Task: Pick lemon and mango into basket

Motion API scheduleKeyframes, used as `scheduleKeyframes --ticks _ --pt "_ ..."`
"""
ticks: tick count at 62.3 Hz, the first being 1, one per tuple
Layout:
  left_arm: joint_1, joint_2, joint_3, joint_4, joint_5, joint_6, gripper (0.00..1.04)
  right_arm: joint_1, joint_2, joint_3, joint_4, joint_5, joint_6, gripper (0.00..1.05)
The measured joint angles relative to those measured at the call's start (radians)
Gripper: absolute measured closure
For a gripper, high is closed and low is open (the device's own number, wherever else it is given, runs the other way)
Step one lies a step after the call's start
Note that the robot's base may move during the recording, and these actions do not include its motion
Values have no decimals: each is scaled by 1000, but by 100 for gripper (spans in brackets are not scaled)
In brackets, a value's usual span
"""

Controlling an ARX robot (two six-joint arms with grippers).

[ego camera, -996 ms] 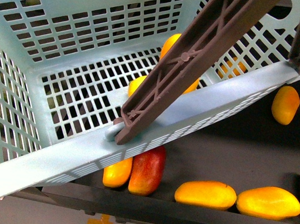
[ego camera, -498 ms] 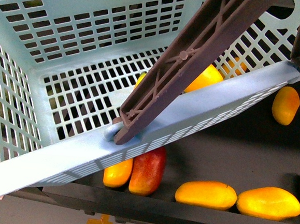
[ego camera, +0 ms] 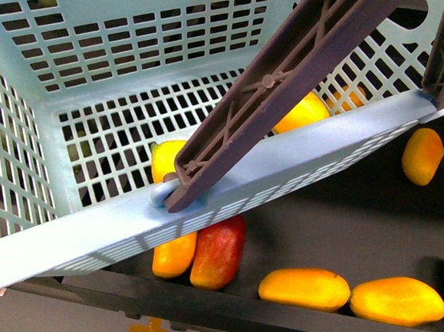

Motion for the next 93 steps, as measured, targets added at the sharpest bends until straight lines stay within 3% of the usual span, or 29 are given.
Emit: scheduleKeyframes --ticks 75,81,93 --pt "0 0 0 0 2 0 100 -2 -435 -60 -348 -4 -1 103" --pt "0 0 0 0 2 0 100 -2 -562 -60 -506 -3 -1 103" --pt "0 0 0 0 3 0 100 -2 -607 -60 -526 -4 -1 103"
